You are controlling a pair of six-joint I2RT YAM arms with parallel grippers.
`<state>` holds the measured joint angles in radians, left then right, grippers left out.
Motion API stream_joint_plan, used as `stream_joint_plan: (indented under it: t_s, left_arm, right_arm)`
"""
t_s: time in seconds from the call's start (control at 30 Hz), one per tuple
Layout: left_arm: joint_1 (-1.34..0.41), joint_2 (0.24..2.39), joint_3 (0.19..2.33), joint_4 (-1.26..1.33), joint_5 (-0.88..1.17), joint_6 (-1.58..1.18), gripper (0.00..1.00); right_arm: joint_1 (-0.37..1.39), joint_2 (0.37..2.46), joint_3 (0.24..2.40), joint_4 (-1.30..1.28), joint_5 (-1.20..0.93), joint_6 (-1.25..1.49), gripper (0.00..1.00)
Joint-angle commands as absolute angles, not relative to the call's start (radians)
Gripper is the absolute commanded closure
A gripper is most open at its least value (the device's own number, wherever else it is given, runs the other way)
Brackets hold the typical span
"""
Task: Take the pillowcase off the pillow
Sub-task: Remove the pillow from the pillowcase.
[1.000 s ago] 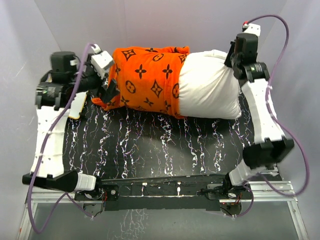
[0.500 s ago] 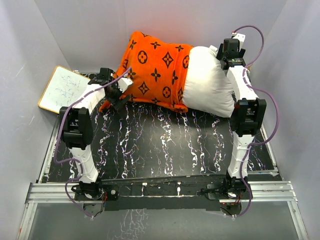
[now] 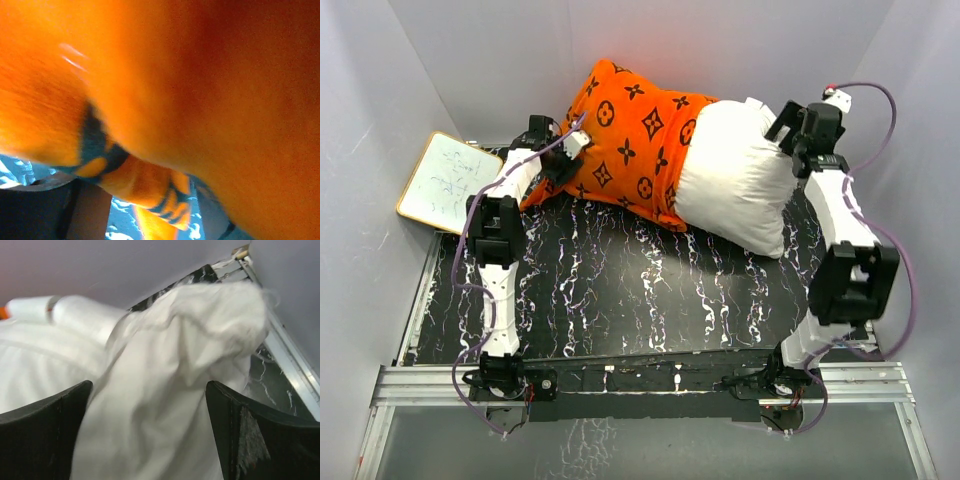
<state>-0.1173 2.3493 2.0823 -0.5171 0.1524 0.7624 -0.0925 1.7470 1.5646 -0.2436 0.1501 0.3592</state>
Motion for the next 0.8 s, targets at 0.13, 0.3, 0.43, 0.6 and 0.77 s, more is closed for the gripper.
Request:
stream_joint_plan:
  t_s: [0.13, 0.3, 0.43, 0.6, 0.77]
  left_arm:
    - [-0.107, 2.197, 1.931, -0.778, 0.297, 0.722, 1.0]
    - [-0.043, 1.99, 1.833, -0.863, 0.421, 0.679, 1.0]
    - [-0.018, 1.863, 1.894, -0.954, 0.508, 0.638, 1.0]
    - [-0.023, 1.826, 2.14, -1.067, 0.609, 0.549, 1.0]
    - [-0.061, 1.82, 2.327, -1.177, 0.638, 0.5, 1.0]
  right_arm:
    - [-0.054, 1.476, 1.193, -0.129, -0.024, 0.425, 0.02]
    - [-0.055, 1.287, 0.965, -0.008, 0.078, 0.447, 0.02]
    - [-0.058, 1.189, 0.91, -0.007, 0.101, 0.451, 0.02]
    - [-0.058, 1.141, 0.933, -0.054, 0.091, 0.42, 0.02]
    - [-0.058, 1.19, 1.073, -0.168, 0.119, 0.38, 0.02]
